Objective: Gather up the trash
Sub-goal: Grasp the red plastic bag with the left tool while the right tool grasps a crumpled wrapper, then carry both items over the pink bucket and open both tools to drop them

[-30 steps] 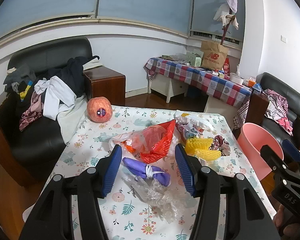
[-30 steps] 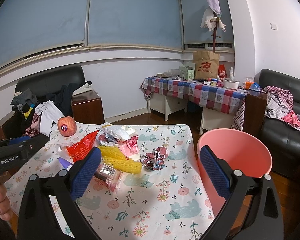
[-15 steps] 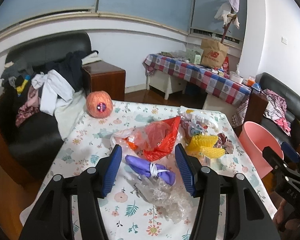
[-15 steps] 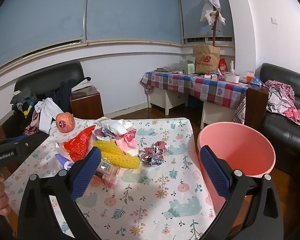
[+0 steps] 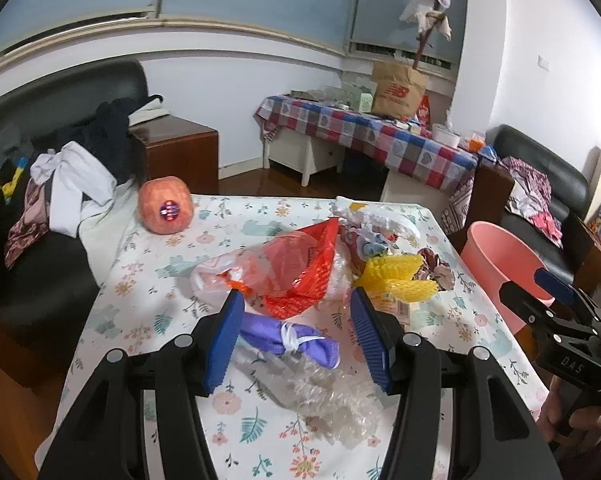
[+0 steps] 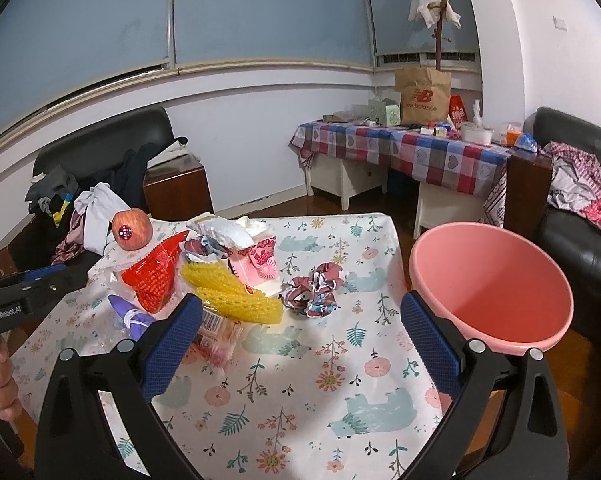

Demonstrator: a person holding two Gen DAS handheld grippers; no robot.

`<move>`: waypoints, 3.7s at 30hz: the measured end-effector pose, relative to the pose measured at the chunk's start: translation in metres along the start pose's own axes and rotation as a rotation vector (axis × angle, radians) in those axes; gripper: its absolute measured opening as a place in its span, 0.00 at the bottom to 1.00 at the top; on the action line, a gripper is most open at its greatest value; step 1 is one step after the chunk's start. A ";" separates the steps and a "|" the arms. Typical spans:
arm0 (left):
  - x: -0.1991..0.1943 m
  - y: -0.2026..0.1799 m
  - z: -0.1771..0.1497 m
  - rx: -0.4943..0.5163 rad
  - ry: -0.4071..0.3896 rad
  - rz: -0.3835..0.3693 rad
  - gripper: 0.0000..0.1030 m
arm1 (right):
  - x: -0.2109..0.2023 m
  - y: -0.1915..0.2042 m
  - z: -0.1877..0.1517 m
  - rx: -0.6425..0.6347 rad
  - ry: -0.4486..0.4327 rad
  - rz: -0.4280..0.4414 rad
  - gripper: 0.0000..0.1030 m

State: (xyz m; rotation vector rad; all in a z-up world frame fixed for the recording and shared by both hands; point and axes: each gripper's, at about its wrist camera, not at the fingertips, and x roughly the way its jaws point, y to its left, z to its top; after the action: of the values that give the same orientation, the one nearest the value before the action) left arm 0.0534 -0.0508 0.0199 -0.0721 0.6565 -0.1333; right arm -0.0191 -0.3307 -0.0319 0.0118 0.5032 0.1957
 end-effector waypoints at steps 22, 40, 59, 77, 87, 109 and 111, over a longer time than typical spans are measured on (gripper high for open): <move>0.076 0.022 -0.007 0.016 0.182 -0.051 0.27 | 0.051 -0.040 0.008 0.167 0.189 0.102 0.77; 0.055 0.040 0.000 -0.060 0.175 -0.119 0.11 | 0.108 -0.034 0.005 0.163 0.375 0.154 0.16; -0.004 0.020 0.026 -0.045 0.044 -0.154 0.10 | 0.055 -0.050 0.023 0.181 0.242 0.219 0.03; -0.018 -0.063 0.048 0.108 0.000 -0.293 0.10 | 0.005 -0.118 0.042 0.283 0.081 0.122 0.03; 0.001 -0.148 0.055 0.194 0.021 -0.467 0.10 | -0.010 -0.178 0.031 0.360 0.039 -0.033 0.03; 0.117 -0.270 0.016 0.245 0.303 -0.530 0.12 | 0.013 -0.207 -0.012 0.426 0.152 -0.113 0.03; 0.118 -0.267 0.015 0.243 0.300 -0.520 0.13 | 0.014 -0.204 -0.014 0.425 0.165 -0.122 0.03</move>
State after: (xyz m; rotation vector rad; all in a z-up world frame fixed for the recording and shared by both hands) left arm 0.1280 -0.3312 -0.0103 0.0133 0.9056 -0.7340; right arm 0.0237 -0.5292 -0.0633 0.3818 0.7004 -0.0336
